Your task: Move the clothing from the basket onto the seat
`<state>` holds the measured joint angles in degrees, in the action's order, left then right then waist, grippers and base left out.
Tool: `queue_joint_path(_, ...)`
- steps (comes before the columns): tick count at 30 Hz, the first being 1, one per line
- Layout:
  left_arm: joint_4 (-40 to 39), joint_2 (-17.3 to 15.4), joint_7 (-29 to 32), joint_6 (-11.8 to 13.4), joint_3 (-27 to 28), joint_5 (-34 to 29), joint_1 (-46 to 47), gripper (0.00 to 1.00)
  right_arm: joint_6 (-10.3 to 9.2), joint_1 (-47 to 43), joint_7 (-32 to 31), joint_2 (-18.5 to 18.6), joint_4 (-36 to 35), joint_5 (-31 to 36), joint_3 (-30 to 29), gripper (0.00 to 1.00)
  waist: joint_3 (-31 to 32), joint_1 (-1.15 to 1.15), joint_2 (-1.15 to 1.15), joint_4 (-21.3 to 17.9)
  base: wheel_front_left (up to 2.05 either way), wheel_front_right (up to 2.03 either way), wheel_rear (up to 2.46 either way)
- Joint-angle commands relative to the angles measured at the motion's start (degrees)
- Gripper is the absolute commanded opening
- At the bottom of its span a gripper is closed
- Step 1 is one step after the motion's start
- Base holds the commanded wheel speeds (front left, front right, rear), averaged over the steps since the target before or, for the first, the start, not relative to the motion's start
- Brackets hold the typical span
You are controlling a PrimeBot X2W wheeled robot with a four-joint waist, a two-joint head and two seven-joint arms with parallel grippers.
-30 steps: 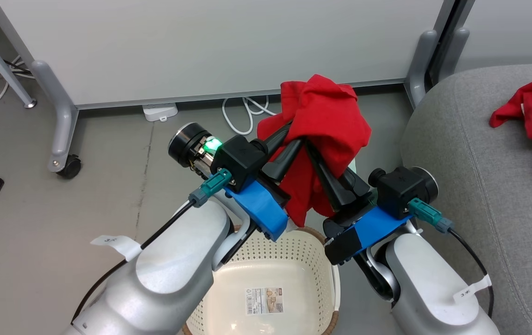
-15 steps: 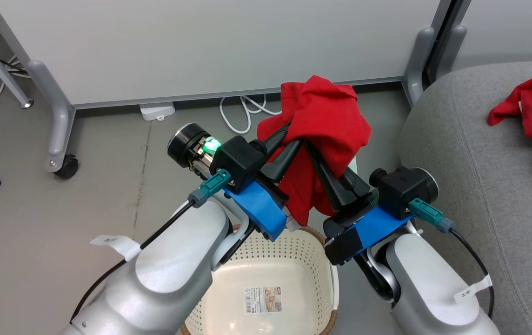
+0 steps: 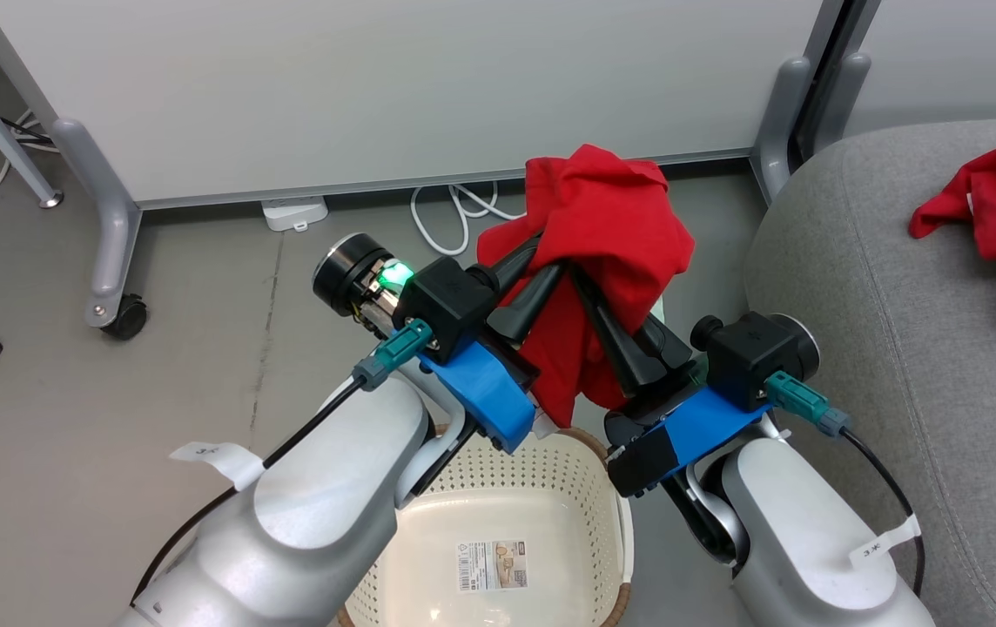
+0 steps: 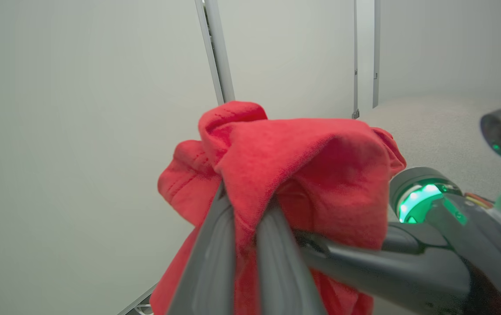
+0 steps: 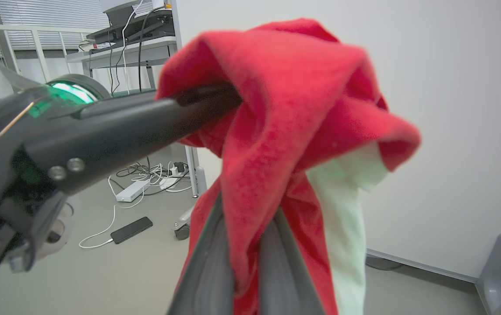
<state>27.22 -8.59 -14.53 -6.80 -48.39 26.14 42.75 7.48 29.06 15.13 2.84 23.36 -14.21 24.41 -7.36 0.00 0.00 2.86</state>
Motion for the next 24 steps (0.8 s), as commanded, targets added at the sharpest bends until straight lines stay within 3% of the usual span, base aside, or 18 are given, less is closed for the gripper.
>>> queue_joint_path(1,0.21,-0.17,-0.28,0.47,0.21,-0.09,0.4,1.0,0.03,-0.22,0.02,0.09,-0.19,-0.39,0.02,0.0,0.03,0.0,0.0,-0.02,0.0,0.0,0.0)
queue_joint_path(16,-0.41,-1.23,-0.63,1.61,0.74,-0.76,-0.87,1.0,0.03,-0.24,0.02,0.09,-0.94,0.5,-2.84,0.0,-0.36,0.0,0.0,-0.72,0.0,0.0,0.0)
queue_joint_path(24,-1.6,-2.39,-0.67,2.39,1.4,-0.94,-1.6,1.0,0.03,-1.79,0.02,0.09,-2.6,2.21,-6.94,0.0,-1.53,0.0,0.0,-4.09,0.0,0.0,0.0)
